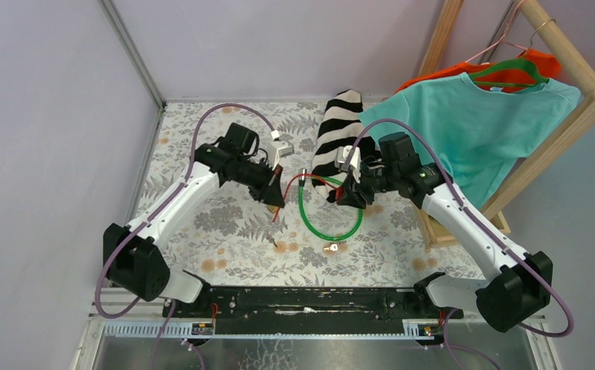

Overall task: Lock with the key
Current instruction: Lock the lock.

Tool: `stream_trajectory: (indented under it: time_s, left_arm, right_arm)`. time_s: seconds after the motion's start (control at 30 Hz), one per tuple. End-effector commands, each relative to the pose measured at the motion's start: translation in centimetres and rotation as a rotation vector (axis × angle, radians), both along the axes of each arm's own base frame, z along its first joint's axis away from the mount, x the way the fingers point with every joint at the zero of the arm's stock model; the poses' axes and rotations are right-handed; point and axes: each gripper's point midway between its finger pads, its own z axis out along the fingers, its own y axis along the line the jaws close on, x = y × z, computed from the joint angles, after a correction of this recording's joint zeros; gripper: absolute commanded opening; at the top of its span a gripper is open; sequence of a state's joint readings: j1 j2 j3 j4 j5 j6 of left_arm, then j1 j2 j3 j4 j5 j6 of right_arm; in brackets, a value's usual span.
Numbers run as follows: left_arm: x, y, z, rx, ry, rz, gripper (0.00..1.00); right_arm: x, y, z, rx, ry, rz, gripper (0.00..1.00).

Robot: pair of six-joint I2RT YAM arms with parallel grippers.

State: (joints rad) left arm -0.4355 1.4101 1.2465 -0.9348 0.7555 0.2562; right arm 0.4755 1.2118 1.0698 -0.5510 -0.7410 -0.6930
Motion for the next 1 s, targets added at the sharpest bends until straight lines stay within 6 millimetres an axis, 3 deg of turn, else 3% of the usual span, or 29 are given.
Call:
stream_trajectory:
  time_s: [0.0, 0.17, 0.4, 0.63, 0.97]
  left_arm:
    - [4.5, -4.7, 5.7, -0.253, 0.034, 0.151, 0.00]
    - [7.7, -6.6, 8.6, -0.353, 0.080, 0.271, 0.00]
    - [10.4, -7.5, 11.9, -0.543, 0.064, 0.456, 0.00]
    - [10.9, -7.8, 10.3, -0.577, 0.183, 0.555, 0.00]
    - [10.9, -7.7, 10.5, -0.599, 0.208, 0.585, 0.00]
  right_arm:
    - [3.0, 2.2, 3.3, 0.099, -0.057, -0.034, 0.00]
    - [4.7, 3.4, 4.4, 0.153, -0.030, -0.078, 0.00]
    - [4.7, 4.6, 5.6, 0.240, 0.029, -0.079, 0.00]
    - [4.0, 5.4, 5.4, 0.287, 0.097, -0.053, 0.00]
    - [3.1, 5.8, 4.0, 0.313, 0.150, -0.024, 0.00]
